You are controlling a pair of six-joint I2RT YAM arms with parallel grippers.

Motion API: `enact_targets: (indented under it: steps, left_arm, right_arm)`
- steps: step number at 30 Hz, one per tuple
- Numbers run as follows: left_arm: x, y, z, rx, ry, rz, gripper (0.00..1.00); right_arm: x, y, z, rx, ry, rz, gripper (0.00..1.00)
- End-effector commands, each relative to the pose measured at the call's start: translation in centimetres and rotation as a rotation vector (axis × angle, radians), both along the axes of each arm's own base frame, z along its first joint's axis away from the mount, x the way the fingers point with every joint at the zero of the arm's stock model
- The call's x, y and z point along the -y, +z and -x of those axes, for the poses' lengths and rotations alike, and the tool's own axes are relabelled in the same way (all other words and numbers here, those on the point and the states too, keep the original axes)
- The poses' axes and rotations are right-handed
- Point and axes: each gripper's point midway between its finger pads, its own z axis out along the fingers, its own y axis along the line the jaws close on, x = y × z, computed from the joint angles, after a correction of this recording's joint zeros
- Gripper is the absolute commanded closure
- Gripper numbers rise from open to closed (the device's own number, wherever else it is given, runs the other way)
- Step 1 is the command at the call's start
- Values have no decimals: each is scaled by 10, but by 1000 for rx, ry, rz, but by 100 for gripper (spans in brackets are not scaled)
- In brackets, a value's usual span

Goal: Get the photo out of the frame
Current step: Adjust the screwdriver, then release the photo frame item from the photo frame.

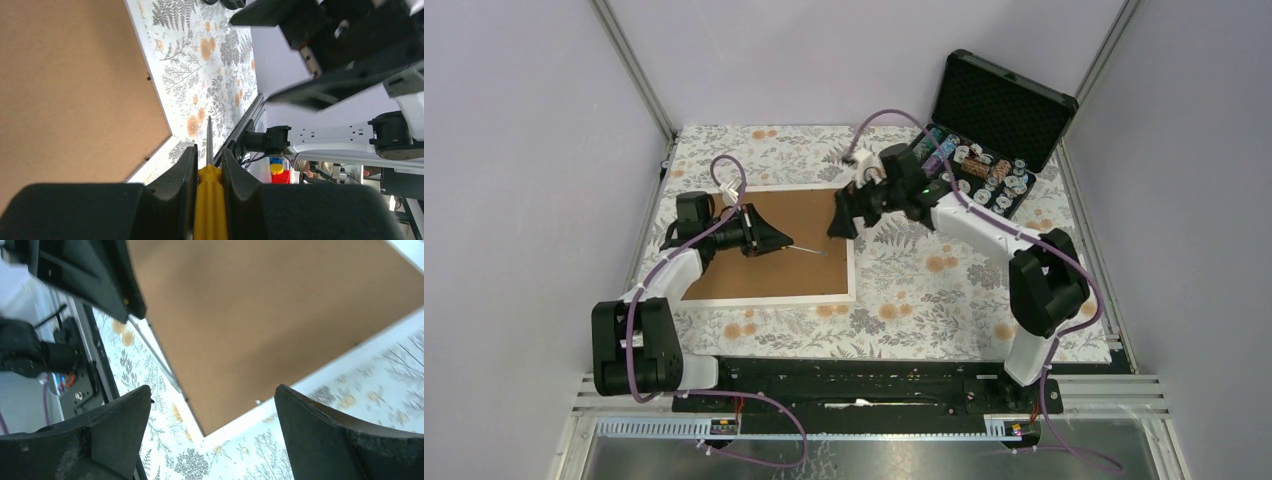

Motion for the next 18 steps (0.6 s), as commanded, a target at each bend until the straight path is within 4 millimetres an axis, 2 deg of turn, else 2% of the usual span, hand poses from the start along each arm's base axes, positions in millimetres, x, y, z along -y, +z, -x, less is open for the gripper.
enact_targets:
  steps: [1, 3, 6, 9, 12, 18]
  left_arm:
    - [-2, -18, -15, 47, 25, -30, 100]
    - [-4, -24, -23, 63, 52, -35, 100]
    - [0, -29, -33, 73, 109, 14, 100]
    - [8, -40, -37, 71, 119, 26, 100]
    - [14, -51, -41, 59, 108, 31, 100]
    - [13, -80, -43, 3, 112, 16, 100]
  right_arm:
    - [31, 14, -16, -217, -93, -149, 0]
    - [44, -11, -16, -311, -170, -146, 8]
    - [54, -39, -19, -316, -286, -172, 20]
    - [59, -60, -25, -338, -365, -156, 24]
    - [57, -79, -25, -380, -377, -149, 29]
    - [53, -109, -20, -462, -378, -146, 40]
